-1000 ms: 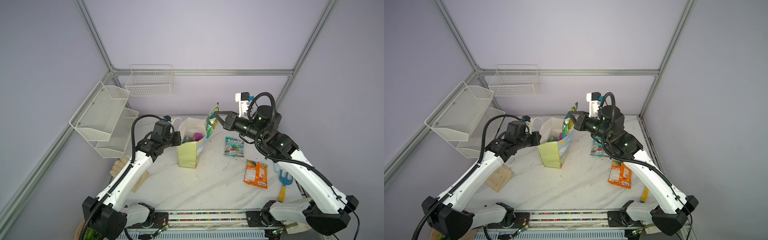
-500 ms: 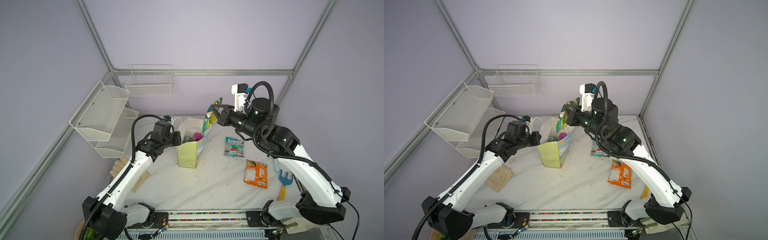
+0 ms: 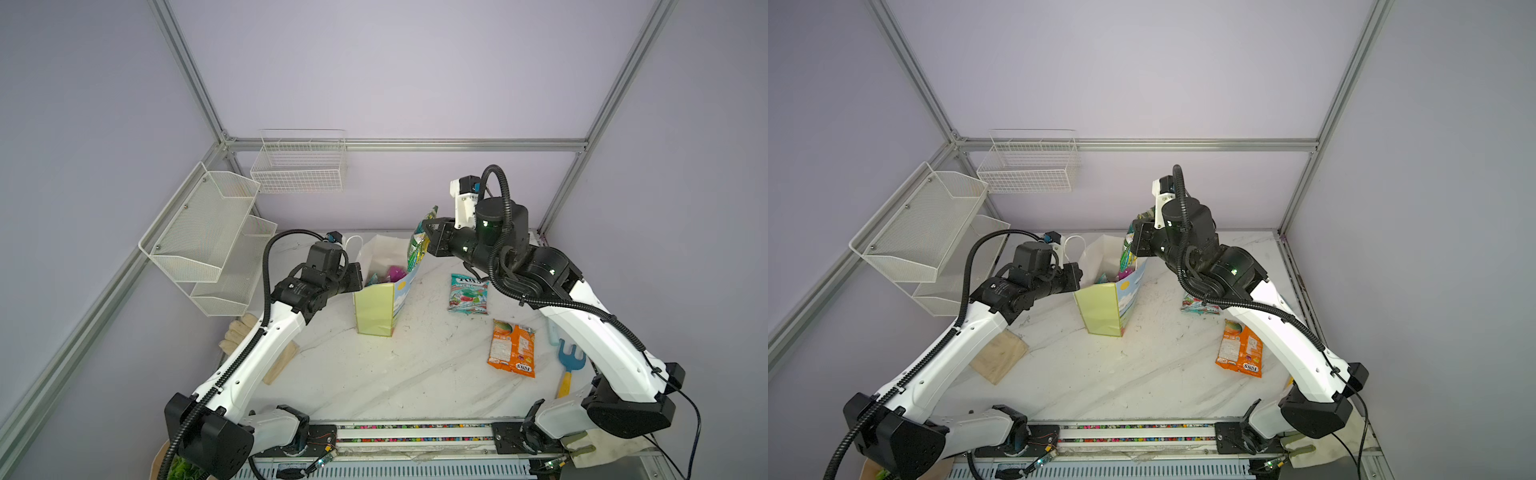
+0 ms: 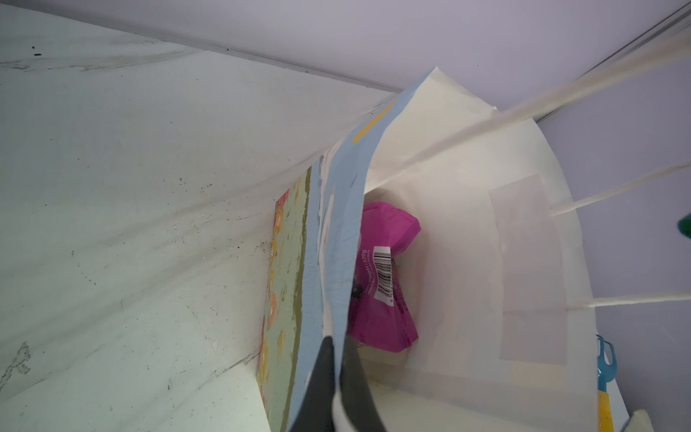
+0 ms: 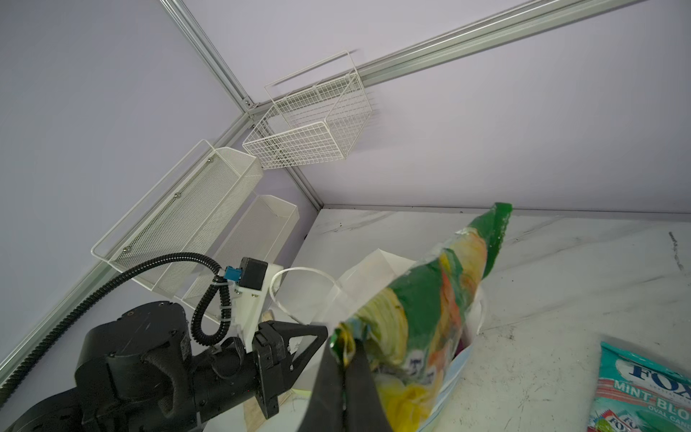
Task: Place the snacks into the paper bag
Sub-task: Place the snack in the paper bag.
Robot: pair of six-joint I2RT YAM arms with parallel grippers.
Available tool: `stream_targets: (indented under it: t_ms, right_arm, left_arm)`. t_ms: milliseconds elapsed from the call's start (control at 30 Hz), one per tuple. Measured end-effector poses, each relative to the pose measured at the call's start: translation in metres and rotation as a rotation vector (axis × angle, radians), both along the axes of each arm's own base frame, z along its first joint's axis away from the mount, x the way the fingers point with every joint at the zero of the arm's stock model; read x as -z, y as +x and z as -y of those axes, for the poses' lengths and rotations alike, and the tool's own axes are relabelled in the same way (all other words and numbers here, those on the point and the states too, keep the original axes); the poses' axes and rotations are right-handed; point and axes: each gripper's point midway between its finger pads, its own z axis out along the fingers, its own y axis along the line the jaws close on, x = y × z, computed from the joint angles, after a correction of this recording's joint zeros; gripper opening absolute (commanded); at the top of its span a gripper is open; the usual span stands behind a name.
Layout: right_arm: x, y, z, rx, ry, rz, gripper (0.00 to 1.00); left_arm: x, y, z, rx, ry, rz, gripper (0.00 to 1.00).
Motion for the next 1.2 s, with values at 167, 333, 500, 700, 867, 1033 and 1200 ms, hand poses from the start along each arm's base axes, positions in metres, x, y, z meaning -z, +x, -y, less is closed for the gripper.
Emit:
stream_targets:
  t_ms: [167,333,500,700,867,1033,1200]
  right_arm:
    - [0.010,0.004,-0.014,-0.027,-0.009,-0.016,0.00]
    - [0.031,0.009,-0.028,-0.052,-0.031,-0.046,0.00]
    - [0.052,0.016,-0.043,-0.073,-0.053,-0.076,0.00]
    - [0.079,0.024,-0.057,-0.093,-0.079,-0.117,0.00]
    - [0.096,0.029,-0.068,-0.105,-0.088,-0.144,0.00]
    - [0.104,0.033,-0.073,-0.106,-0.080,-0.156,0.00]
    - [0.105,0.034,-0.075,-0.104,-0.067,-0.156,0.00]
  left_arm:
    - [0.000,0.000,0.000,0.000,0.000,0.000,0.00]
    - [0.000,0.000,0.000,0.000,0.000,0.000,0.00]
    - [0.000,0.000,0.000,-0.001,0.000,0.000,0.00]
    - [0.000,0.000,0.000,-0.002,0.001,0.000,0.00]
    - [0.000,0.000,0.000,-0.002,0.001,0.000,0.00]
    - [0.000,0.000,0.000,-0.002,0.001,0.000,0.00]
    - [0.001,-0.001,-0.001,-0.002,0.002,0.000,0.00]
